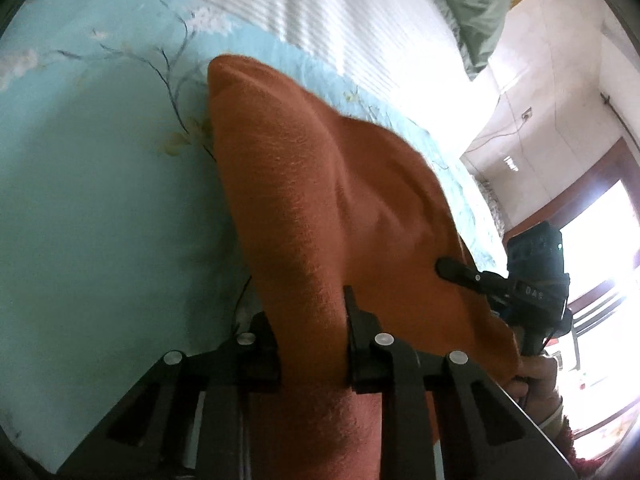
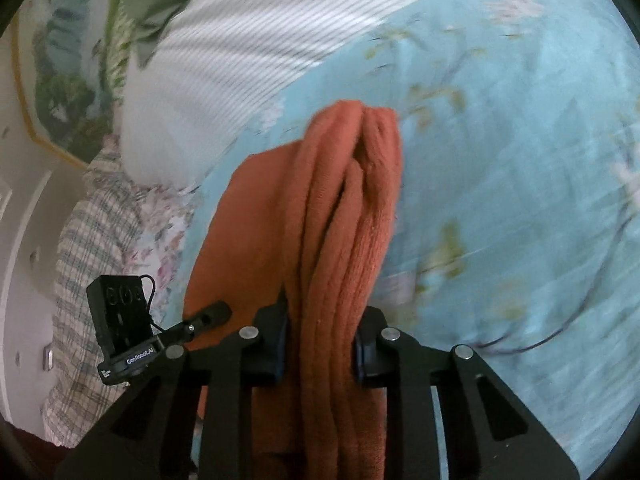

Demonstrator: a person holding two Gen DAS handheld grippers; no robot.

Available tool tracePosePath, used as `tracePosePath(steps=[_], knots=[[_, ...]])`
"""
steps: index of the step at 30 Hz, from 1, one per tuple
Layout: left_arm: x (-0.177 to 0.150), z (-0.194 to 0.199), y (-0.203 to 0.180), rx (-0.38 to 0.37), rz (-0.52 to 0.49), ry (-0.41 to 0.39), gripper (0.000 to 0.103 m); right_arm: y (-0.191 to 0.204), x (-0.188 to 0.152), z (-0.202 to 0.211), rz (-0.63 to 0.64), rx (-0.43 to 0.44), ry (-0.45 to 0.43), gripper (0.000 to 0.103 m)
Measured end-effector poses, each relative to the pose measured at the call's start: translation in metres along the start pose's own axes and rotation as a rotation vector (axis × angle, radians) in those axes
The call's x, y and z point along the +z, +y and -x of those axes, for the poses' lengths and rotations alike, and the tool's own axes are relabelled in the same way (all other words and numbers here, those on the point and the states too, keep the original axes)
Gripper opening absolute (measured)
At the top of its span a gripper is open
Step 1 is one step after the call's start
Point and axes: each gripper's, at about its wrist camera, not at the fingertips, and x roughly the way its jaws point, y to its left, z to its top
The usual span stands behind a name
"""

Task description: Fold small clothes

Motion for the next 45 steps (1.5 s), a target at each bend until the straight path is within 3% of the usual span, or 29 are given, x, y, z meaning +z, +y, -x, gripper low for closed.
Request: tracePosePath(steps=[6,13,18,23,26,29,31,34,40,45], knots=[[-0.015,0.056,0.006,0.056,-0.015,-0.049,0.021,0.049,-0.024,-0.037,0.059,0.081,0.044,0.026],[-0.043,0.143,0.039,0.139,0.008,-0.124,0.021,0.096,-0.056,-0.09,0.12,0.166,0.119,0.026],[-0.065,0.183,0.072,0.18,0.043,-0.166,0.021,0.108,-0.073,-0.118,0.141,0.149,0.168,0.026],[-0.084,0.183,0.095,0.24,0.061,-0.141,0.022,0.099,-0.082,-0.128,0.119,0.104,0.18,0.026],[-0.092,0.178,0.106,0.24,0.089,-0.136,0.025,0.09,-0.086,-0.13,0.097,0.086,0.185,0.028],[-0.094,0.172,0.11,0.251,0.103,-0.128,0.035,0.089,-0.086,-0.13,0.096,0.062,0.178,0.035],[-0.098,0.17,0.113,0.287,0.108,-0.119,0.052,0.091,-0.086,-0.127,0.114,0.035,0.169,0.039],[-0.1,0.171,0.119,0.318,0.138,-0.124,0.063,0.093,-0.086,-0.123,0.117,0.004,0.159,0.044],[-0.108,0.184,0.123,0.321,0.188,-0.15,0.063,0.096,-0.081,-0.093,0.126,-0.056,0.082,0.047],[-0.111,0.208,0.103,0.362,0.132,-0.217,0.048,0.118,-0.076,-0.08,0.19,-0.042,0.029,0.047]])
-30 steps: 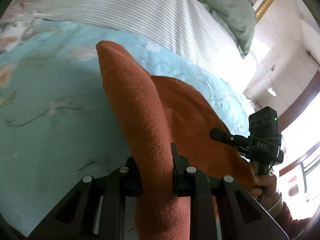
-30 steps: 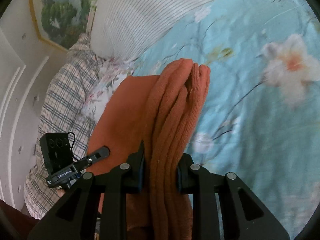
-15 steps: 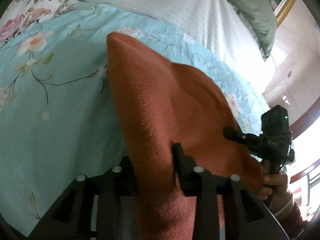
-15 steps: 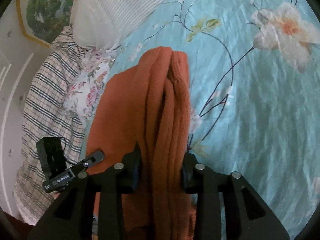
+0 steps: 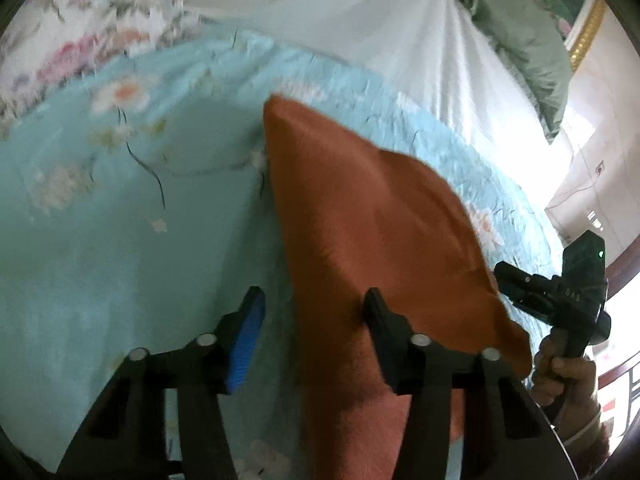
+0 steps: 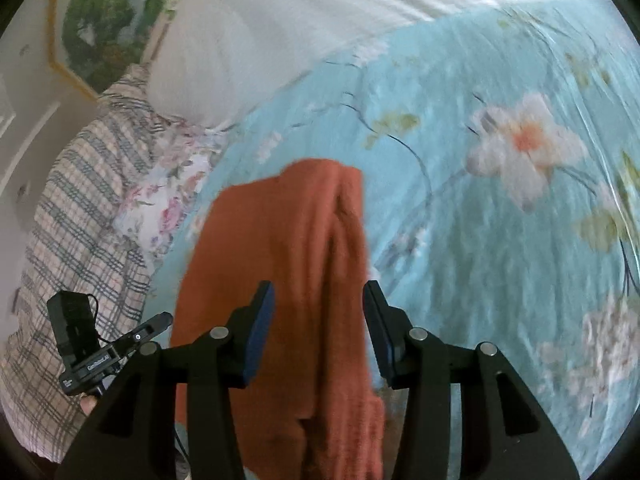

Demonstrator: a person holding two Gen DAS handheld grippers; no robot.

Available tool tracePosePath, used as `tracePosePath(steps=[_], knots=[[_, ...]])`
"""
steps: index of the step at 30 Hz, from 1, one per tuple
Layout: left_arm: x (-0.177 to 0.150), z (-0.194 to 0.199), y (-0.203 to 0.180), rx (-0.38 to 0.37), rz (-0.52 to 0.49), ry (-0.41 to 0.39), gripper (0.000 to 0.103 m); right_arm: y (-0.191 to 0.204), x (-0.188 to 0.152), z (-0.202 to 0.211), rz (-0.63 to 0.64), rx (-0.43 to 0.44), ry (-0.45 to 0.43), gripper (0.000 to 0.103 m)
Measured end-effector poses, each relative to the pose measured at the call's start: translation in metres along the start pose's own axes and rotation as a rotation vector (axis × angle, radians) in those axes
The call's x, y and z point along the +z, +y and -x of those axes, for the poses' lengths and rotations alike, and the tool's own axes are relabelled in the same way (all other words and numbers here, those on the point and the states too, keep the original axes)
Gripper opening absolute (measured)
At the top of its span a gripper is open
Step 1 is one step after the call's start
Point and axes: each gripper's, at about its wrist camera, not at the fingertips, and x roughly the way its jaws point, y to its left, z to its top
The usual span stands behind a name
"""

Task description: Fold small clothes

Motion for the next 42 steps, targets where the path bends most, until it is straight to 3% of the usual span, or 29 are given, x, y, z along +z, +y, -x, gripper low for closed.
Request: tracePosePath(steps=[7,16,17,18,19,24,26,31,34,38,42], knots=[[0.001,0.026,-0.025,-0.078,-0.1,-0.039,0.041,0.018,0.009,-0.027,0.056,-0.001,0.043,0.047],[-0.005,0.007,-0.034,-0.082,-0.147,0.024,0.041,0.006,0.028,-0.058,0.048,0.01,0.084,0.047],[-0.005,0.005,-0.034,-0.08,-0.146,0.027,0.041,0.006,0.03,-0.062,0.049,0.022,0.092,0.037],[-0.005,0.004,-0.034,-0.08,-0.147,0.03,0.041,0.007,0.031,-0.064,0.051,0.026,0.097,0.018],[-0.005,0.003,-0.034,-0.084,-0.148,0.034,0.041,0.008,0.032,-0.063,0.056,0.025,0.092,0.013],[-0.001,0.001,-0.034,-0.085,-0.148,0.043,0.041,0.016,0.038,-0.025,0.059,0.112,-0.027,0.012],[0.001,0.004,-0.037,-0.1,-0.15,0.039,0.041,0.017,0.036,-0.014,0.071,0.105,-0.058,0.012],[0.0,0.002,-0.048,-0.111,-0.175,0.041,0.041,-0.014,0.022,-0.034,0.019,-0.017,0.006,0.012],[-0.003,-0.009,-0.051,-0.11,-0.183,0.061,0.041,-0.031,0.014,-0.048,-0.03,-0.022,0.026,0.012],[-0.009,-0.032,-0.048,-0.056,-0.188,0.108,0.041,-0.033,0.012,-0.049,-0.021,-0.036,0.023,0.012],[-0.013,-0.037,-0.047,-0.043,-0.187,0.095,0.04,-0.033,0.014,-0.051,-0.031,-0.039,0.031,0.012]])
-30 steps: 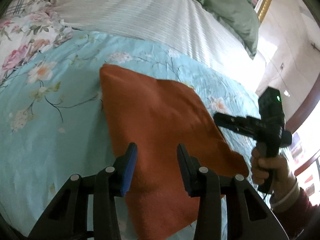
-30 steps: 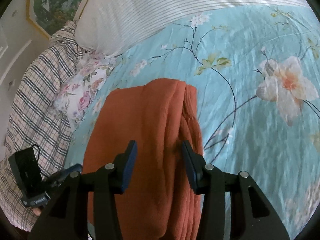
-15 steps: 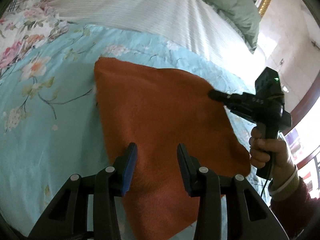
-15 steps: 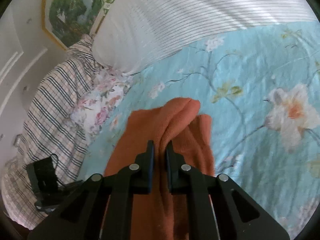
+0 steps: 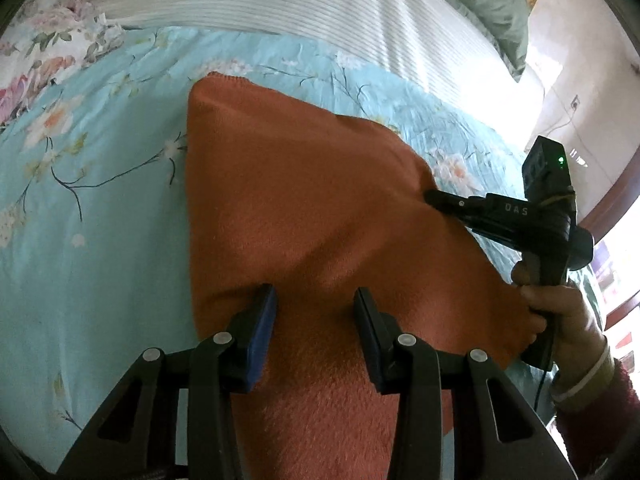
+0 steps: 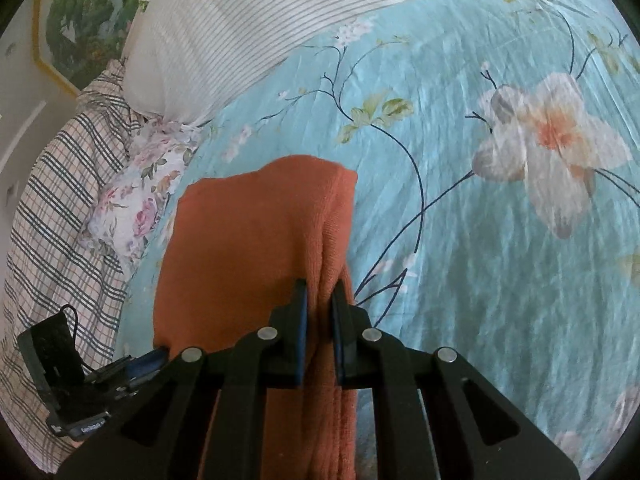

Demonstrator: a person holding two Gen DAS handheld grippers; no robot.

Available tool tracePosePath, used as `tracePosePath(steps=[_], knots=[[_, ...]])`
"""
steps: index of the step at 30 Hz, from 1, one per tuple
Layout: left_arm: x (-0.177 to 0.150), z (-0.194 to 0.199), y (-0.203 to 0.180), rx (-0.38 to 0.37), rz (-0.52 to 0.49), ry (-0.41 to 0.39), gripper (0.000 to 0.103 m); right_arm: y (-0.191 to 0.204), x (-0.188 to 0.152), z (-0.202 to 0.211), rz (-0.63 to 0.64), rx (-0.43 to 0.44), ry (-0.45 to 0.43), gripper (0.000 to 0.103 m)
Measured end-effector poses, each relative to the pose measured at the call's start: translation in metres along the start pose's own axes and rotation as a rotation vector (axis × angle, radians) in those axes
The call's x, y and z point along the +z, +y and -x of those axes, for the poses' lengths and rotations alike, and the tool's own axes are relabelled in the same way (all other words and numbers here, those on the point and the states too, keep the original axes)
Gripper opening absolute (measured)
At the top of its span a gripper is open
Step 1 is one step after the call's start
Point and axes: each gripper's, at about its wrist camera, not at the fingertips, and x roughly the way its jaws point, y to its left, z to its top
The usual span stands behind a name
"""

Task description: Fold small clothes

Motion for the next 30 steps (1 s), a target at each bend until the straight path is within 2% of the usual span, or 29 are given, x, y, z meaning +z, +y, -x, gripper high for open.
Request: tracePosePath(steps=[1,3,6,9,12,14,16,18,20,24,30], knots=[[0.0,-0.001,-0.001,0.007,-0.006,-0.001,0.04,0.001,0.001,0.001,-0.005,-0.003,0.005,0.012],[0.0,-0.004,-0.004,0.022,-0.013,-0.002,0.041,0.003,0.003,0.007,-0.01,-0.01,0.005,0.019],[0.002,0.0,-0.004,0.019,-0.008,0.006,0.041,0.013,0.009,0.026,0.017,-0.05,-0.037,0.019],[0.009,0.011,0.003,-0.022,0.025,-0.007,0.041,0.038,0.019,0.038,0.071,-0.002,-0.065,0.019],[0.025,0.016,0.014,-0.02,0.056,-0.032,0.04,0.059,0.027,0.02,0.118,0.05,-0.004,0.019],[0.038,0.012,0.018,0.001,0.066,-0.038,0.038,0.063,0.032,0.001,0.133,0.036,0.027,0.019],[0.053,0.003,0.023,0.038,0.076,-0.041,0.038,0.054,0.037,-0.022,0.115,-0.022,0.049,0.019],[0.068,-0.012,0.03,0.077,0.102,-0.022,0.037,0.038,0.039,-0.035,0.081,-0.068,0.055,0.014],[0.078,-0.028,0.035,0.109,0.108,0.01,0.037,0.021,0.041,-0.04,0.031,-0.063,0.045,0.006],[0.087,-0.047,0.037,0.165,0.083,0.034,0.036,0.016,0.041,-0.029,0.009,-0.056,0.034,0.005],[0.082,-0.032,0.036,0.149,0.095,0.016,0.034,0.039,0.021,0.014,0.077,-0.003,0.02,0.008]])
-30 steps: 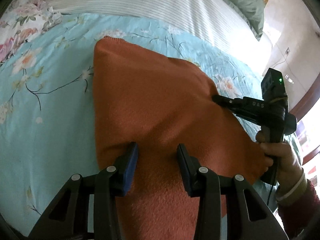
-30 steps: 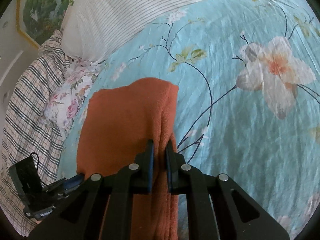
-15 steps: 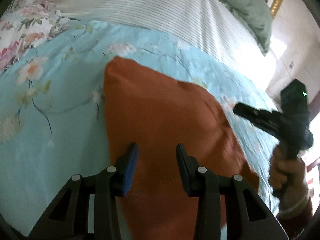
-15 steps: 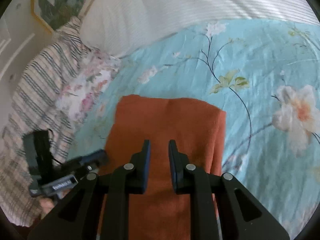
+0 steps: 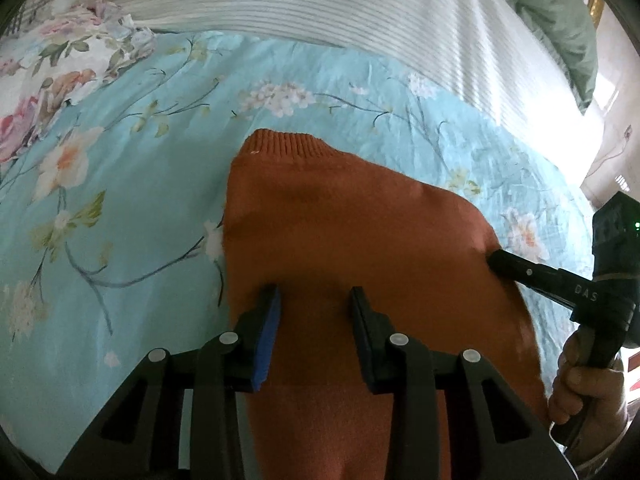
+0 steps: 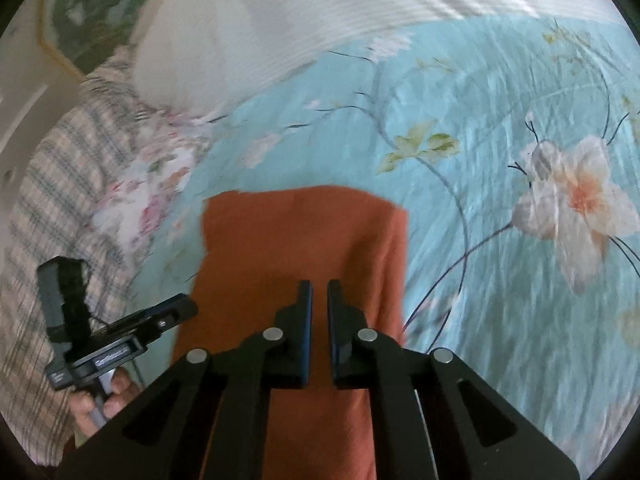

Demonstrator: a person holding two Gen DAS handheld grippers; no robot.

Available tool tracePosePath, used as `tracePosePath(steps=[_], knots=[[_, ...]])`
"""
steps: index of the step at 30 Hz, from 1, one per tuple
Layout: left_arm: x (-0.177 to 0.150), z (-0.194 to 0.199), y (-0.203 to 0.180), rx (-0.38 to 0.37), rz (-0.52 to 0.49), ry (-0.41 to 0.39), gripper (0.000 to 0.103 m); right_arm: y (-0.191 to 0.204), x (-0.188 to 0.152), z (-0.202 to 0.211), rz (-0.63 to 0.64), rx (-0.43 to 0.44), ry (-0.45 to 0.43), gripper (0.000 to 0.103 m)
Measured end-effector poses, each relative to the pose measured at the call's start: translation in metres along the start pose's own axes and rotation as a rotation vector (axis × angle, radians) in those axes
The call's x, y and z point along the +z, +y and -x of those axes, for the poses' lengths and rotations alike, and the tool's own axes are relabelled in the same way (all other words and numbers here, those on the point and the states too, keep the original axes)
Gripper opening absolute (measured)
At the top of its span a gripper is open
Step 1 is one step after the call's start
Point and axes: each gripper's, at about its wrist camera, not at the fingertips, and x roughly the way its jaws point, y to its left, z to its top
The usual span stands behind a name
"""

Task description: Fold small clothes

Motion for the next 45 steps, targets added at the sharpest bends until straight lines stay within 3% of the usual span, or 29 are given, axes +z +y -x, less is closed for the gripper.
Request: tracePosePath(steps=[4,7,9,15,22,29,34,40,44,45], knots=[[-0.028,0.034,-0.003,-0.049,-0.007,-0.027,0.034,0.02,-0.035,0.022,0.048,0.024,0.017,0.008],[-0.06,0.064,-0.004,-0.167,-0.002,-0.063,0.034,0.019,-0.065,0.027,0.033,0.011,0.041,0.008],[-0.08,0.076,-0.011,-0.199,-0.028,-0.067,0.034,0.012,-0.081,0.025,0.03,-0.036,0.053,0.008],[-0.128,0.075,-0.031,-0.117,-0.139,-0.011,0.034,-0.005,-0.093,0.02,-0.004,-0.026,0.029,0.006],[-0.141,0.066,-0.036,-0.053,-0.146,-0.014,0.031,0.001,-0.099,0.028,0.03,-0.067,0.016,0.006],[-0.151,0.071,-0.034,-0.046,-0.149,-0.009,0.031,0.009,-0.112,0.045,0.044,-0.097,0.018,0.008],[-0.157,0.082,-0.031,-0.08,-0.114,-0.007,0.041,0.014,-0.123,0.054,0.044,-0.118,0.03,0.008],[-0.164,0.096,-0.029,-0.059,-0.11,-0.016,0.048,0.023,-0.135,0.07,0.051,-0.131,0.026,0.011],[-0.168,0.106,-0.027,0.001,-0.112,-0.033,0.059,0.031,-0.143,0.078,0.075,-0.137,0.014,0.037],[-0.17,0.108,-0.026,0.022,-0.117,-0.038,0.062,0.033,-0.144,0.079,0.081,-0.137,0.011,0.038]])
